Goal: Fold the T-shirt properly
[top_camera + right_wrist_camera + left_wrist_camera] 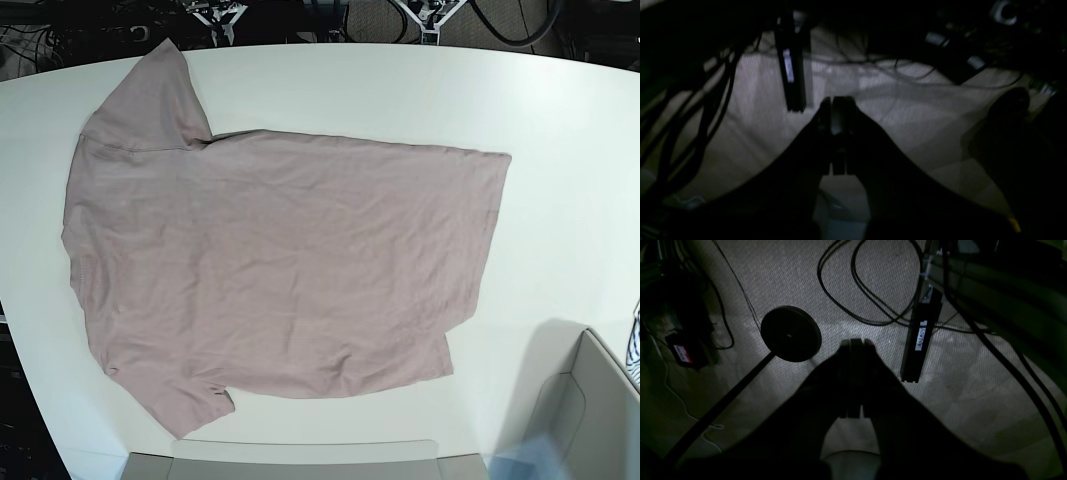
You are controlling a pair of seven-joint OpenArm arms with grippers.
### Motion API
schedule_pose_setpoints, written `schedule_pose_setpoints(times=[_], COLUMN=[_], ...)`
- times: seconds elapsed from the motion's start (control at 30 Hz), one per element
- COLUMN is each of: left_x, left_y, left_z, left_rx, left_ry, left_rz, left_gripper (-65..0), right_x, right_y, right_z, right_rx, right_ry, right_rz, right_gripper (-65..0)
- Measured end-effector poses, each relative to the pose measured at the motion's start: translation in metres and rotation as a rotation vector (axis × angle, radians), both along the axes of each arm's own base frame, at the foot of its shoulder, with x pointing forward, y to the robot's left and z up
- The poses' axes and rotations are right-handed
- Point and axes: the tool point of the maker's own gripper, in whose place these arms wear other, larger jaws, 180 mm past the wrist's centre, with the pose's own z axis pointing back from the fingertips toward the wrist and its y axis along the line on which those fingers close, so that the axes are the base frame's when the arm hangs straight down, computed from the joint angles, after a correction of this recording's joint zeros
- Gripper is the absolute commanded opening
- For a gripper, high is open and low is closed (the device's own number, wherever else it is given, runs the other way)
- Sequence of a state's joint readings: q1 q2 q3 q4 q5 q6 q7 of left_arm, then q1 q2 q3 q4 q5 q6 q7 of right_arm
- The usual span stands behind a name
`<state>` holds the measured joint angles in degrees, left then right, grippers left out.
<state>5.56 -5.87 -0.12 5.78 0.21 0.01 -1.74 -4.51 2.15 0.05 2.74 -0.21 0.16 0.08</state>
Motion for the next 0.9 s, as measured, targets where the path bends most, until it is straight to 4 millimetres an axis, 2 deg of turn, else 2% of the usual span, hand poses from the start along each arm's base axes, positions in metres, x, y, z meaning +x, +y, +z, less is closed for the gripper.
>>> schedule_pose_setpoints(times=[0.17,0.27,0.43,0.53,0.67,0.77,0.83,0.9], left_x=[0.000,0.007,-0.011,-0.020,-0.038,-0.055,-0.056,-0.050], left_y=[0.002,0.003,0.005,0.009,0.011,0.012,0.014,0.025], left_z=[0.000,0.002,0.009,0.016,0.026,0.036,0.048,0.068], left_rx=[0.004,0.009,0.016,0.026,0.030,0.025,0.032,0.053], left_ry=[-0.009,-0.073,-0.104,-0.128,-0.131,-0.088,-0.107,-0.173], left_rz=[0.003,-0.008,-0.019,-0.028,-0.035,-0.033,-0.040,-0.029], left_gripper=[-64.8,-64.8,-64.8,-64.8,-64.8,-64.9,-64.9,-64.9], right_x=[-0.002,-0.002,-0.031,-0.046,-0.041,-0.046,-0.056,-0.067], right_y=[-0.014,-0.015,-0.012,-0.027,-0.031,-0.028,-0.036,-0.047], right_z=[0.001,0.002,0.009,0.015,0.024,0.033,0.044,0.058], right_rx=[-0.024,-0.022,-0.003,-0.026,-0.027,-0.013,-0.017,-0.033], right_ry=[0.001,-0.029,-0.044,-0.046,-0.103,-0.132,-0.147,-0.159], right_rz=[0.002,0.008,0.027,0.044,0.053,0.071,0.094,0.119], right_gripper=[-64.6,-64.5,-64.7,-64.7,-64.7,-64.7,-64.7,-64.7])
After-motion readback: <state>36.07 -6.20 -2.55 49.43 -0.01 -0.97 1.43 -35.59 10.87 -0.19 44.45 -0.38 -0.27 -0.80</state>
